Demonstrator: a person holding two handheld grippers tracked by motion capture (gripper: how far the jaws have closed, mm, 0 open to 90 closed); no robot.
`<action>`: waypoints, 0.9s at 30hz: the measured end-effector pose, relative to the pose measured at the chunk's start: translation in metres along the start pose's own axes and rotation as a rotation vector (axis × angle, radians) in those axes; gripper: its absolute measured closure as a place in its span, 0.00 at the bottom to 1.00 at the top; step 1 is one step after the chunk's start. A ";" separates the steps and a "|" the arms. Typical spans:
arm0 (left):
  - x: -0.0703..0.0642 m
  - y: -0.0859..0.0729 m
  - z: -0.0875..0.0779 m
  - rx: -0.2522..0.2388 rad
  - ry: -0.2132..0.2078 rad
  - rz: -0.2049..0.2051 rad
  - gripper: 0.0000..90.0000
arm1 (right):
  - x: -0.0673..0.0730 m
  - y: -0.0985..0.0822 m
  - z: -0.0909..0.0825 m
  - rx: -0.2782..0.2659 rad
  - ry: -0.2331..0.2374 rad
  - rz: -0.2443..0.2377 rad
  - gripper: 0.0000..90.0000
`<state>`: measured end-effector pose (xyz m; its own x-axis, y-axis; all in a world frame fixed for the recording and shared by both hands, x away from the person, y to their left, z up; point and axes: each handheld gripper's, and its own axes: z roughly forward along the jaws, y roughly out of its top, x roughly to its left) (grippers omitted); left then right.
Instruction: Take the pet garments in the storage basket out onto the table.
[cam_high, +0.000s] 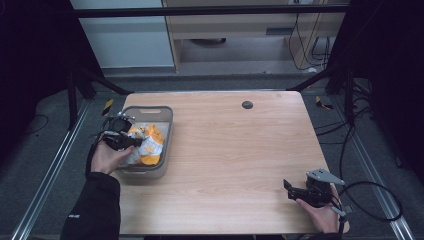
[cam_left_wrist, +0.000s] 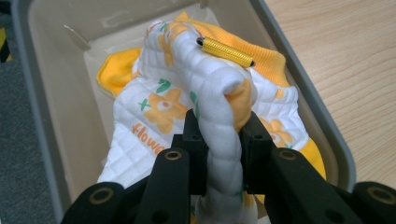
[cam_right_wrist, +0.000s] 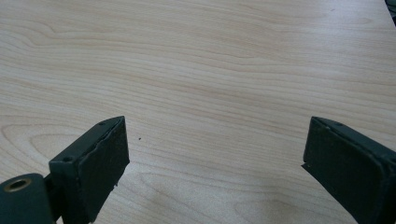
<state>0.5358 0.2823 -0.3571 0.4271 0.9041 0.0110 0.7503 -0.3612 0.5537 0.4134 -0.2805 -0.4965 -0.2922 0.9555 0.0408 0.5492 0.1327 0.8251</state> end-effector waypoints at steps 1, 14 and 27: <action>0.000 0.001 -0.003 -0.005 0.002 0.003 0.84 | 0.001 0.000 0.000 0.002 0.002 0.007 0.08; -0.006 0.007 -0.040 -0.051 0.001 0.043 0.84 | 0.000 0.000 -0.001 -0.004 -0.004 0.001 0.08; -0.023 0.008 -0.066 -0.051 -0.031 0.135 0.84 | 0.000 0.000 -0.001 -0.002 -0.005 -0.001 0.08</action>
<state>0.4988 0.2740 -0.2977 0.5388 0.8401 0.0628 0.6586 -0.4666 0.5904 0.4128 -0.2809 -0.4960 -0.2887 0.9567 0.0369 0.5469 0.1332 0.8265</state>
